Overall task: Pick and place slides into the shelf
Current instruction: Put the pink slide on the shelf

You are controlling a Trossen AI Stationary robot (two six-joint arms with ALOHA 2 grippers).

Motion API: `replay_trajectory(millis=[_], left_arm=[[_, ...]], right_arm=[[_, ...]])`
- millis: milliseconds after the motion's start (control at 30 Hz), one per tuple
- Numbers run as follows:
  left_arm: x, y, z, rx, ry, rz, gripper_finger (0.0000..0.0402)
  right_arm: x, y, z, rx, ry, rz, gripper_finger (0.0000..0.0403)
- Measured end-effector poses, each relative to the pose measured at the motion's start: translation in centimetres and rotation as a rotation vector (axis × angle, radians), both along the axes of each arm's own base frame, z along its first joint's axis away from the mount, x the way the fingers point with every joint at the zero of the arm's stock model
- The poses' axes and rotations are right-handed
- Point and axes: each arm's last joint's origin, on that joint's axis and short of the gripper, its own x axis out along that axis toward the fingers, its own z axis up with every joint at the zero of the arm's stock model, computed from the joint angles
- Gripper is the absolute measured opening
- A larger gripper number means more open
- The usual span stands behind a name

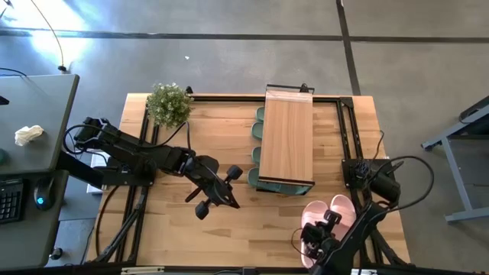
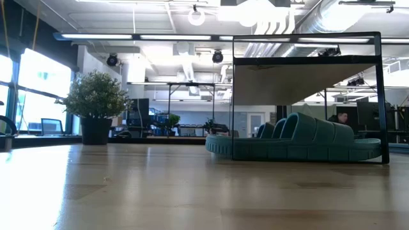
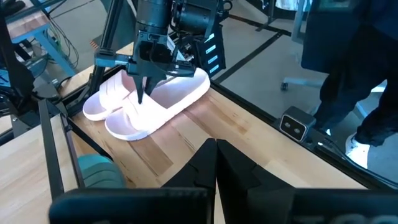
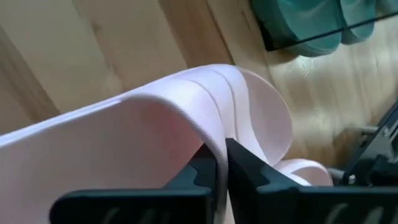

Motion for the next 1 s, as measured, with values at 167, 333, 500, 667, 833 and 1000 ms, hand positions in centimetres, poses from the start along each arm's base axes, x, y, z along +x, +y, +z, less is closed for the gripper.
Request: replay_trajectory(millis=[167,333,500,667,833,1000], left_arm=[[0.0,0.0,0.0,-0.024,0.012,0.014,0.0001],[0.0,0.0,0.0,-0.042,0.02,0.024,0.0001],[0.0,0.0,0.1,-0.046,0.013,0.026,0.0001],[0.1,0.0,0.3,-0.05,-0.009,0.025,0.0001],[0.4,-0.1,0.7,-0.06,-0.062,0.026,0.0019],[0.4,0.2,0.6,-0.026,-0.061,0.093,0.0076]], right_arm=[[0.4,0.7,2.5,0.018,-0.089,-0.022,0.0003],[1.8,2.4,7.4,0.107,-0.223,0.078,0.0002],[3.6,2.8,12.7,0.203,-0.373,0.147,0.0001],[5.6,1.6,17.5,0.162,-0.568,0.235,0.0001],[7.6,-0.6,20.3,0.05,-0.635,0.312,0.0],[7.9,-3.5,21.5,-0.032,-0.647,0.303,0.0]])
